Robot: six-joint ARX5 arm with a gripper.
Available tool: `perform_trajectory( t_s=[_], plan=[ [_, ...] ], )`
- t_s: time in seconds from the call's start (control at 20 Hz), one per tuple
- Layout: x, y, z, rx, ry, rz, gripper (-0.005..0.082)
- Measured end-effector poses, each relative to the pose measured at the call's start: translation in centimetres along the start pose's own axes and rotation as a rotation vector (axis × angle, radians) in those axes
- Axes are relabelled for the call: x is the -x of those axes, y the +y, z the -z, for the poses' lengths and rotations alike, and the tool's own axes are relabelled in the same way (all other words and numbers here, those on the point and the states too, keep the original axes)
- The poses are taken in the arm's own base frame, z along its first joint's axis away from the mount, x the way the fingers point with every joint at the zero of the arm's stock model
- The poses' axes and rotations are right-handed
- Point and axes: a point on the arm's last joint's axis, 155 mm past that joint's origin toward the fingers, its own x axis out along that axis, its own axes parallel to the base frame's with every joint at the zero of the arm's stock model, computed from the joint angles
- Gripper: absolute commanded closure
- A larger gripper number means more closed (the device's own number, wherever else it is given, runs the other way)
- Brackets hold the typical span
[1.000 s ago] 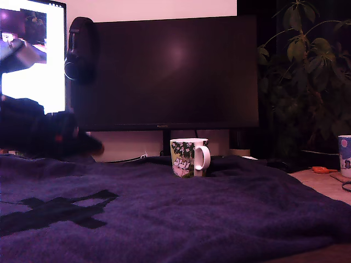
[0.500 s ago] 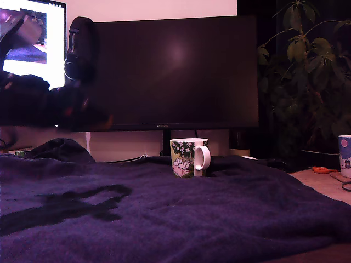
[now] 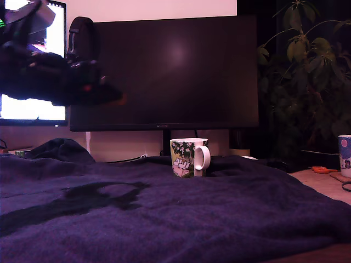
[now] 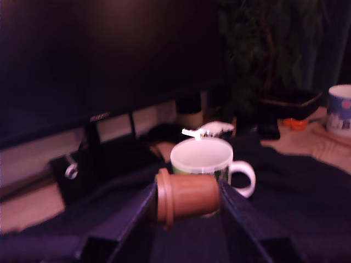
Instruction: Pick up the coffee capsules on the table and drop them inside the coffee cup
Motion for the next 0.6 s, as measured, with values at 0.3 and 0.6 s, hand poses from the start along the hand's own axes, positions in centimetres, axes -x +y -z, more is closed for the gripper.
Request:
perform_trajectory(
  t_s=[0.3,0.6],
  plan=[
    [-3.0,0.0,-0.2,0.003,0.009,0.041,0.0589],
    [-6.1,0.1,-0.1,0.011,0.034,0.081,0.0589]
  ],
)
